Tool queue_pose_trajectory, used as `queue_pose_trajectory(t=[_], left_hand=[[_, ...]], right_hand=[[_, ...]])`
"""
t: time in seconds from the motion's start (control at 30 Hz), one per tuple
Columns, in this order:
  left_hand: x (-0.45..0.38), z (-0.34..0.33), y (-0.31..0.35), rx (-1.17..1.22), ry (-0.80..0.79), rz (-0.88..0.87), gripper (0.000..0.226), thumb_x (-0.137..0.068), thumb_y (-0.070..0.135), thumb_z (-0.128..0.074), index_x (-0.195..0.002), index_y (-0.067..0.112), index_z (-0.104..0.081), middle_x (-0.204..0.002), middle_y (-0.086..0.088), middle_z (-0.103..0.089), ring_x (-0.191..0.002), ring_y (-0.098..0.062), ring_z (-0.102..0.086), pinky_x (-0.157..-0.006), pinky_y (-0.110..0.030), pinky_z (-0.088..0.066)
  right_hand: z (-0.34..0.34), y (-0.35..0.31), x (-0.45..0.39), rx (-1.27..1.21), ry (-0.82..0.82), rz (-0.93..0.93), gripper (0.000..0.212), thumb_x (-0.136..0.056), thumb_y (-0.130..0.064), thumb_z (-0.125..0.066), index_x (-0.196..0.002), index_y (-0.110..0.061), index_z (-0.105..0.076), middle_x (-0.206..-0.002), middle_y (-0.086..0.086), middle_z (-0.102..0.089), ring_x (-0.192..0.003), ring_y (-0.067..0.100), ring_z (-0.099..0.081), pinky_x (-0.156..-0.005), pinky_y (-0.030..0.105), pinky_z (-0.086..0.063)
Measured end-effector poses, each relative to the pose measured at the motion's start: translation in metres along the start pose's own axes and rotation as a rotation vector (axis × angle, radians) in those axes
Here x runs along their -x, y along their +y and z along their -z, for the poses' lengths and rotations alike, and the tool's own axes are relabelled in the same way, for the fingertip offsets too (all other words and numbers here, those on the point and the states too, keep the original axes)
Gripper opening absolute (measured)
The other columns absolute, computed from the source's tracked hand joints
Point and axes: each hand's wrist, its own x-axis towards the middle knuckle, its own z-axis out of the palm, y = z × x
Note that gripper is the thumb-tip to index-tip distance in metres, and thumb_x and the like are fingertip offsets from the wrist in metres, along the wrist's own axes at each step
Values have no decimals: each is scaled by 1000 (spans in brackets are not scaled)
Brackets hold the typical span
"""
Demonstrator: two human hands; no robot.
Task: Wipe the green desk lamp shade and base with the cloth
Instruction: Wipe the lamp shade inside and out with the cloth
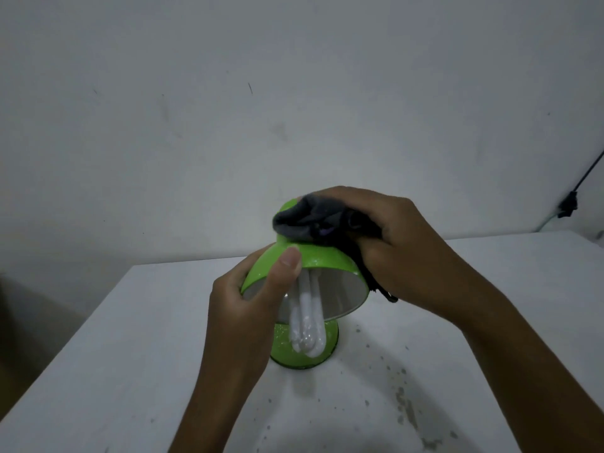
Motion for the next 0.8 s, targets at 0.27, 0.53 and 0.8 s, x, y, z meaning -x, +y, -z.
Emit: queue_pose_trajectory(t=[0.27,0.53,0.8], left_hand=[[1,7,-4,41,8,-3,38,-68,62,-59,-77,29,-76,-72,9,-71,-73,-8,-68,-69,-35,-54],[1,5,-2,-21,-5,-25,35,-70,65,-55,-74,36,-74,-68,15,-69,-68,2,-64,-64,-25,-51],[1,8,-7,-21,-21,-61,55,-68,74,-62,-89,25,-75,-80,10,-73,-79,-6,-69,-69,-27,-52]], right_hand=[[-1,22,27,-88,56,-20,72,-69,30,-34,-115,-13,-69,-118,0,-70,-116,19,-63,-95,36,-52],[-8,6,25,-56,93,12,63,-76,28,-41,-117,-10,-69,-115,0,-70,-107,8,-65,-90,24,-51],[-14,4,41,150,182,291,48,-76,15,-47,-109,-8,-71,-123,2,-67,-118,18,-61,-95,30,-50]])
